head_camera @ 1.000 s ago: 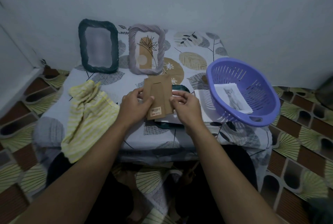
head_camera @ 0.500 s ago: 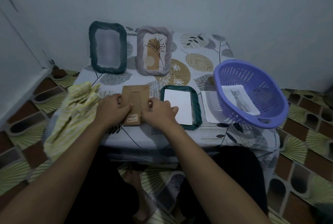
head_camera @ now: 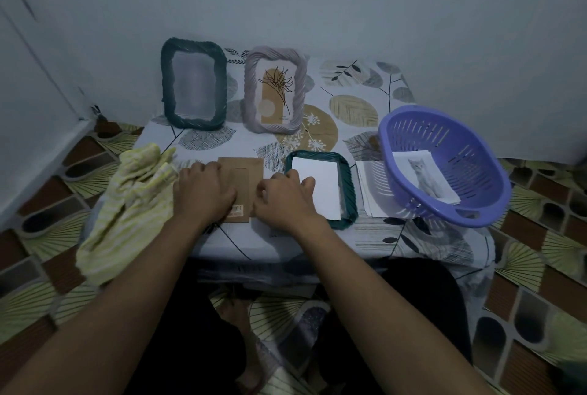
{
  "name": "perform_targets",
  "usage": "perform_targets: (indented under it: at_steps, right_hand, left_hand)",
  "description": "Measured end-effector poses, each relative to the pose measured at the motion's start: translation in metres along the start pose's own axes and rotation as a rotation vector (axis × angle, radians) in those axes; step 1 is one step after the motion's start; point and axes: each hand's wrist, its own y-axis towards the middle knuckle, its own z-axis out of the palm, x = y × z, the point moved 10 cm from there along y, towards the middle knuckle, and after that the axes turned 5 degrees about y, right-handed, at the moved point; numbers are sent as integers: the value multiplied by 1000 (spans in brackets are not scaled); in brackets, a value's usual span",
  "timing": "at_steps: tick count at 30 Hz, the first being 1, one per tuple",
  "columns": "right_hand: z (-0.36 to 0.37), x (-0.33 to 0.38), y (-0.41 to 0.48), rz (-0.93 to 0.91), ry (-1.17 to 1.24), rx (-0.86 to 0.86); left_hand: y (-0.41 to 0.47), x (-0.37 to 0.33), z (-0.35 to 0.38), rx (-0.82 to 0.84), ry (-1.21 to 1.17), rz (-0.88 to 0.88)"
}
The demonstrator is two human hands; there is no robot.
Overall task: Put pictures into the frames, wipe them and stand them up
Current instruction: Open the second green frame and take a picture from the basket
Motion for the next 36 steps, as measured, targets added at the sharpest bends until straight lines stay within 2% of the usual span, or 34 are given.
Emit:
perform_targets:
  at_steps: [3, 6, 10, 13, 18, 24, 32, 36]
  right_hand:
    - [-12, -13, -3, -21, 134, -56]
    - [-30, -39, -8, 11, 241, -138]
    - [-50, -95, -18, 131, 308, -273]
    - [-57, -131, -27, 223, 260, -327]
    - [-51, -158, -37, 291, 216, -282]
    - [-42, -159, -40, 293, 176, -220]
    - [-42, -156, -39, 287, 175, -213]
    - [-59, -144, -40, 196, 273, -309]
  left_hand:
    - [-6, -28, -11, -85, 40, 125]
    - [-11, -56, -12, -93, -38, 217]
    - [-17, -91, -4, 13, -313, 299]
    - [-17, -108, 9, 69, -382, 273]
    - [-10, -118, 32, 94, -303, 179]
    - [-9, -121, 38, 78, -249, 150]
    - [-18, -135, 17, -25, -425, 273]
    - [-24, -141, 3, -28, -560, 296]
